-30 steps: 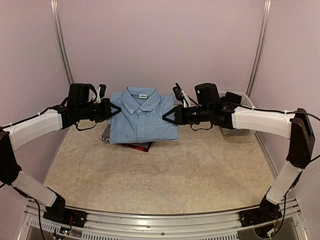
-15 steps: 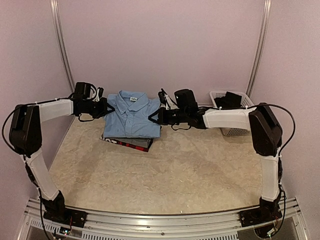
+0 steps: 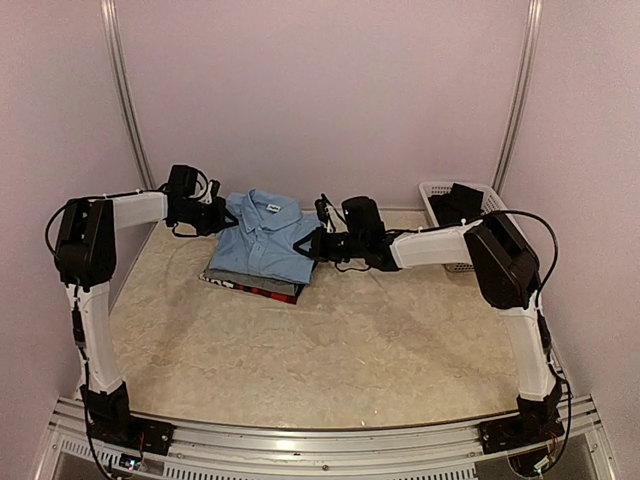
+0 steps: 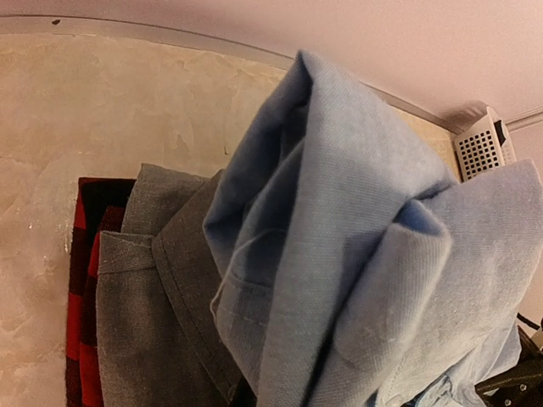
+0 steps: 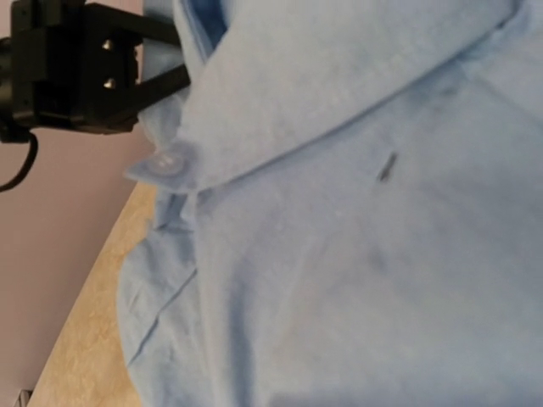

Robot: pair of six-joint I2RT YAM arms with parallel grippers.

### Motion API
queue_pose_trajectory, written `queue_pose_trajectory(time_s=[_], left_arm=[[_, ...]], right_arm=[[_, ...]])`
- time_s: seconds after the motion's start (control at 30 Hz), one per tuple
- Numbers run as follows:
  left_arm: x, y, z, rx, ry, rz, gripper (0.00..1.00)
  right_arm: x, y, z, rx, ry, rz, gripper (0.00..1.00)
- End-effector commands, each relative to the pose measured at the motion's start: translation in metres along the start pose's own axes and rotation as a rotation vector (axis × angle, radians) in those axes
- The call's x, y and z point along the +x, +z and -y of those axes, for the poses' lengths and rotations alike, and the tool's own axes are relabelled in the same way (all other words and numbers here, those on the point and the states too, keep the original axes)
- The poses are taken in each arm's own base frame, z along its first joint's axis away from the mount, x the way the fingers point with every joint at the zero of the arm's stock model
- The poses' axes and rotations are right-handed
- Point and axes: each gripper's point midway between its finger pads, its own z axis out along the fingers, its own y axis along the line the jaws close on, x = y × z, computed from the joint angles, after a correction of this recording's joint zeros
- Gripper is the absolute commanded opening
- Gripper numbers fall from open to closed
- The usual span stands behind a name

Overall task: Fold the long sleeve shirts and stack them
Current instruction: Place the square-folded shirt on the square-folded shirt.

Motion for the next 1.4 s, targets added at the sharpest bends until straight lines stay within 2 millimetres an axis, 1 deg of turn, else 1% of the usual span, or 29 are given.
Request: queue_pose_trajectory(time_s=[0.0, 0.07, 0.13, 0.23, 0.27, 0.53, 0.57, 0.7, 0.8, 0.87, 0.97, 1.07, 1.17, 1.27, 1.3, 1.37], left_arm=[[-0.05, -0.019, -0.038, -0.09, 0.005, 0.141, 0.0], [-0.052, -0.019, -0.039, -0.082, 0.003, 0.143, 0.0], [-0.054, -0.018, -0.034, -0.054, 0.003, 0.133, 0.0], [-0.059, -0.022, -0.026, -0.03, 0.005, 0.136, 0.0], [-0.061, -0.026, -0.024, -0.031, 0.01, 0.141, 0.0], [-0.086, -0.073, -0.005, -0.042, 0.04, 0.203, 0.0], [-0.088, -0.077, -0.004, -0.043, 0.041, 0.205, 0.0], [-0.092, -0.088, 0.004, -0.038, 0.05, 0.221, 0.0], [-0.096, -0.091, 0.007, -0.03, 0.059, 0.229, 0.0], [-0.096, -0.088, 0.004, -0.032, 0.055, 0.22, 0.0], [-0.088, -0.071, -0.01, -0.05, 0.033, 0.187, 0.0], [-0.077, -0.055, -0.03, -0.089, 0.013, 0.155, 0.0], [-0.069, -0.043, -0.044, -0.12, 0.004, 0.139, 0.0], [-0.067, -0.034, -0.054, -0.132, -0.001, 0.134, 0.0], [-0.066, -0.03, -0.057, -0.138, -0.004, 0.132, 0.0], [-0.063, -0.023, -0.065, -0.148, -0.01, 0.127, 0.03]], right_arm=[[0.021, 0.01, 0.013, -0.019, 0.054, -0.069, 0.0], [0.023, 0.013, 0.015, -0.022, 0.06, -0.074, 0.0], [0.023, 0.015, 0.014, -0.031, 0.068, -0.076, 0.0], [0.018, 0.014, 0.006, -0.056, 0.076, -0.072, 0.0], [0.017, 0.013, 0.002, -0.066, 0.078, -0.071, 0.0], [0.003, 0.001, -0.028, -0.128, 0.074, -0.054, 0.0], [0.002, 0.0, -0.033, -0.14, 0.073, -0.049, 0.0], [0.005, -0.001, -0.041, -0.171, 0.087, -0.059, 0.0], [0.008, 0.001, -0.04, -0.17, 0.097, -0.062, 0.0], [0.012, 0.003, -0.036, -0.165, 0.108, -0.067, 0.0], [0.019, 0.006, -0.026, -0.146, 0.126, -0.073, 0.0], [0.028, 0.012, -0.015, -0.132, 0.145, -0.091, 0.0], [0.039, 0.019, -0.002, -0.115, 0.167, -0.106, 0.0], [0.047, 0.023, 0.014, -0.081, 0.186, -0.11, 0.0], [0.049, 0.024, 0.019, -0.072, 0.19, -0.111, 0.01], [0.053, 0.026, 0.03, -0.046, 0.199, -0.114, 0.07]])
